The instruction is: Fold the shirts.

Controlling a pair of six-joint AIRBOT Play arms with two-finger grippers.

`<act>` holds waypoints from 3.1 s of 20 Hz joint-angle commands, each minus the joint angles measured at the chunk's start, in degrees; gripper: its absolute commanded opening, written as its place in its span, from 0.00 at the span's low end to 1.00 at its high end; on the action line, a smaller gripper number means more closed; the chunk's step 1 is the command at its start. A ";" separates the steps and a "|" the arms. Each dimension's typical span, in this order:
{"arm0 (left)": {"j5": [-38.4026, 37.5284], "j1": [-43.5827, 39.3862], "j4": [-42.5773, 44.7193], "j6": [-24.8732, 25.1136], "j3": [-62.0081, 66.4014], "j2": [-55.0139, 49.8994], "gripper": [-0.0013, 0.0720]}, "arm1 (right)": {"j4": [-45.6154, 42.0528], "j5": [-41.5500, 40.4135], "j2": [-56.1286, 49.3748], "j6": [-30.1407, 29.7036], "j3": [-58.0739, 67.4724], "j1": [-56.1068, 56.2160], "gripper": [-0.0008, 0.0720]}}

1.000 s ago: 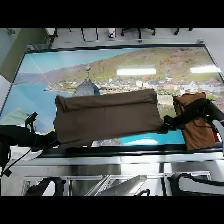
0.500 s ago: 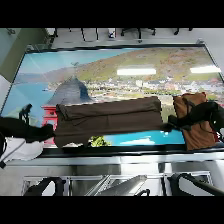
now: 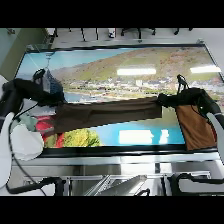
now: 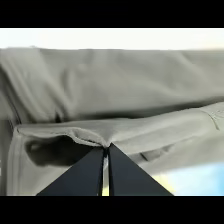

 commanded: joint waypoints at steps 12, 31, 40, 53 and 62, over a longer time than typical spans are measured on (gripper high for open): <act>2.62 -3.30 8.61 -3.63 18.60 -20.17 0.04 | -10.49 7.63 -5.01 3.67 2.75 1.49 0.04; 15.30 -3.56 8.00 -3.76 33.92 -19.39 0.99 | -1.92 -17.70 -19.69 3.63 21.59 -5.42 0.77; 8.09 -6.54 -12.61 -3.61 31.12 -13.33 0.17 | 2.54 -19.98 -24.70 -3.28 22.40 -5.20 0.04; -15.76 -35.95 -13.07 -3.96 25.18 -32.48 0.04 | 3.98 -29.94 5.09 -3.43 23.12 -5.42 0.03; -13.16 -40.94 -17.00 -6.62 38.18 -41.77 0.04 | 4.50 -36.28 11.96 -0.87 27.36 -6.97 0.03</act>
